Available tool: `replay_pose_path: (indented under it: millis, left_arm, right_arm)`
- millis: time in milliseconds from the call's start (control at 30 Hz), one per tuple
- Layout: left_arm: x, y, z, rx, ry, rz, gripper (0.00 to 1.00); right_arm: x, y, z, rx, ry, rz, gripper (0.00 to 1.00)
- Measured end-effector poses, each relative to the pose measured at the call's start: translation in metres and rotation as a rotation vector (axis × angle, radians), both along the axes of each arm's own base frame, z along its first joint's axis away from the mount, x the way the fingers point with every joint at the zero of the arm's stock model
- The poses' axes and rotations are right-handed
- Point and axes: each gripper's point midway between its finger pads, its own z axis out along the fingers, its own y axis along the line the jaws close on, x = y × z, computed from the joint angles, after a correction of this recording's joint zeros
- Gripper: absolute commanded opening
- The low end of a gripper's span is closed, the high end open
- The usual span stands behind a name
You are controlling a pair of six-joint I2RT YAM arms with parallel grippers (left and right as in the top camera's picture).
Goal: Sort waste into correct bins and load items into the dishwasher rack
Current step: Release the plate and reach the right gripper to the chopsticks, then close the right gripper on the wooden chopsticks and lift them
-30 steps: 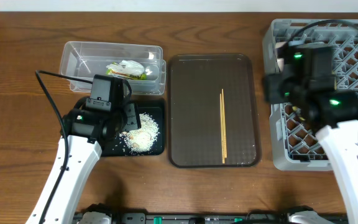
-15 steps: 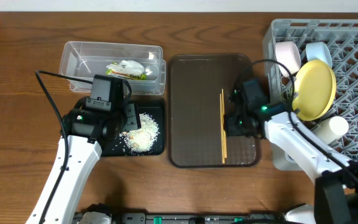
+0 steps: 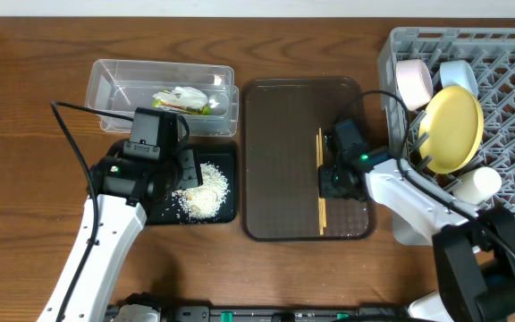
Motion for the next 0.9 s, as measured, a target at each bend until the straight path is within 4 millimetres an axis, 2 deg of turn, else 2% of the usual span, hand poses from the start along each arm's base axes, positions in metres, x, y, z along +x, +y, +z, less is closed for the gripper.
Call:
replay_pose_path:
  millis: [467, 633, 833, 900]
  left_arm:
    - [0.0, 0.0, 0.0, 0.0, 0.0, 0.0, 0.6]
    - [0.0, 0.0, 0.0, 0.0, 0.0, 0.0, 0.59]
    - [0.0, 0.0, 0.0, 0.0, 0.0, 0.0, 0.6]
    - [0.0, 0.0, 0.0, 0.0, 0.0, 0.0, 0.59]
  right_arm:
    - [0.003, -0.013, -0.004, -0.065, -0.015, -0.064, 0.52]
    - [0.001, -0.011, -0.004, -0.072, -0.013, -0.06, 0.44]
    - [-0.01, -0.006, -0.009, -0.092, -0.003, -0.03, 0.41]
    - [-0.01, -0.007, -0.01, -0.096, -0.008, -0.03, 0.35]
